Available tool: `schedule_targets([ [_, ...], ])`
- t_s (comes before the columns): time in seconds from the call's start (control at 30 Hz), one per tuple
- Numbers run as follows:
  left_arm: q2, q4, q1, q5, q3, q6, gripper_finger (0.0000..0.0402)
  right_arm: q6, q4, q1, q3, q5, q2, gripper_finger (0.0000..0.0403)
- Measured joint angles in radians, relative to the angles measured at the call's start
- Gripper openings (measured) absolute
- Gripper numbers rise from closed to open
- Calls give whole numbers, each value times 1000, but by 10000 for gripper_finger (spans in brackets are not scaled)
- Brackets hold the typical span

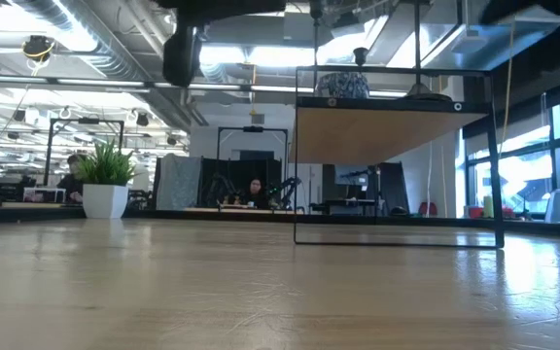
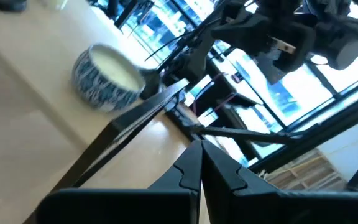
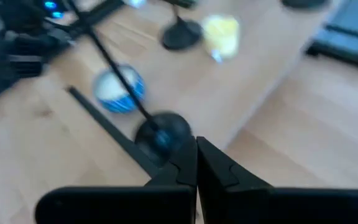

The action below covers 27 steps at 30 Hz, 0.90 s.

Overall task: Pick & Place candle stick holders
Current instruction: Return to Home Position

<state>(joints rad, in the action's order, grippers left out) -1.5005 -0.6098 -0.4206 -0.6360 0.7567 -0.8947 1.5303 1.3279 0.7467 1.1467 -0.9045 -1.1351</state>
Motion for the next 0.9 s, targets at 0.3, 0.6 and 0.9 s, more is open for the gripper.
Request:
schedule_targets([
  [0.3, 4, -63, 12, 10, 0, 56, 2, -416, -148, 40, 161, 49, 0, 0],
  [0.6, 61, -25, 12, 25, 0, 60, 2, -624, -395, 157, 176, 238, 23, 0],
  [0.9, 148, 86, 17, 25, 0, 64, 2, -688, -403, 258, 160, 399, 31, 0],
])
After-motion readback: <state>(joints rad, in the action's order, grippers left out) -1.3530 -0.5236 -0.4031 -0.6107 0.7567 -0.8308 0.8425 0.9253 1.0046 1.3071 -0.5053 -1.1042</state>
